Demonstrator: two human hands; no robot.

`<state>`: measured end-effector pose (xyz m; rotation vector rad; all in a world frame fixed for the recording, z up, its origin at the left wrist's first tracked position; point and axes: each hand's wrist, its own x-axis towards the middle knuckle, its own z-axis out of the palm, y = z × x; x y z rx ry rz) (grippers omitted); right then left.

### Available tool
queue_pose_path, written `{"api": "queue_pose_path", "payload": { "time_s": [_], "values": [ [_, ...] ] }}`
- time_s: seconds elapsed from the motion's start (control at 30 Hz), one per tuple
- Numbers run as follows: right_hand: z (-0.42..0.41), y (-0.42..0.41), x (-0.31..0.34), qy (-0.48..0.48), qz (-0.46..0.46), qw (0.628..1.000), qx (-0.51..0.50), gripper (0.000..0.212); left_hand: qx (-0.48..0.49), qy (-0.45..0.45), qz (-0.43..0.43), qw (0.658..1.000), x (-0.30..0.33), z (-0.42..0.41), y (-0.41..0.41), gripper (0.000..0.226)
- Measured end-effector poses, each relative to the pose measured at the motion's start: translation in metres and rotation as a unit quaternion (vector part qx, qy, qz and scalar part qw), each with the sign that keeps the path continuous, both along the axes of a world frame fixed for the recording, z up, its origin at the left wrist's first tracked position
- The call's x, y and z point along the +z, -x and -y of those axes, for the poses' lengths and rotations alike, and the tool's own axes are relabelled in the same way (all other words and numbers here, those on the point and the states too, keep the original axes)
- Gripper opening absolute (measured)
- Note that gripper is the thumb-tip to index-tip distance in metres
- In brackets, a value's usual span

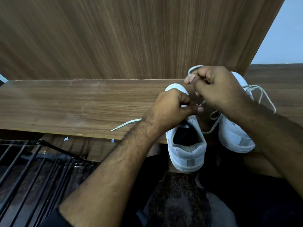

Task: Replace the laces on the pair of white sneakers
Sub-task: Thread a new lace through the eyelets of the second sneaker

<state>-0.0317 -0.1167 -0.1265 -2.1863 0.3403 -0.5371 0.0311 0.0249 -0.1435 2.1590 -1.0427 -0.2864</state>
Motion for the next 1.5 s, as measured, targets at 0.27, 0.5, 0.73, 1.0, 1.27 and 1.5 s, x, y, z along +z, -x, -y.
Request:
{"api": "queue_pose_path", "payload": {
  "time_s": [0.27, 0.5, 0.73, 1.0, 1.27, 1.5],
  "values": [
    [-0.015, -0.004, -0.003, -0.365, -0.04, 0.923, 0.118, 0.033, 0.113, 0.158, -0.33, 0.924, 0.007, 0.001, 0.005, 0.015],
    [-0.005, 0.003, -0.016, 0.013, -0.02, 0.993, 0.118, 0.029, 0.137, 0.126, -0.472, 0.862, 0.009, -0.003, -0.004, 0.028],
    [0.001, 0.005, -0.007, 0.134, -0.026, 0.983, 0.123, 0.011, 0.105, 0.107, -0.5, 0.853, 0.016, -0.014, -0.012, 0.023],
    [0.007, 0.012, -0.005, 0.137, -0.136, 0.975, 0.108, 0.009, 0.0, 0.076, -0.014, 0.997, 0.01, -0.032, -0.015, 0.016],
    [0.002, 0.022, 0.002, -0.216, -0.153, 0.953, 0.148, 0.018, 0.003, 0.067, 0.12, 0.99, 0.007, -0.021, -0.013, 0.019],
    [0.019, 0.024, -0.003, 0.18, -0.226, 0.948, 0.132, 0.04, 0.051, 0.129, -0.139, 0.981, 0.017, -0.032, -0.012, 0.038]
  ]
}}
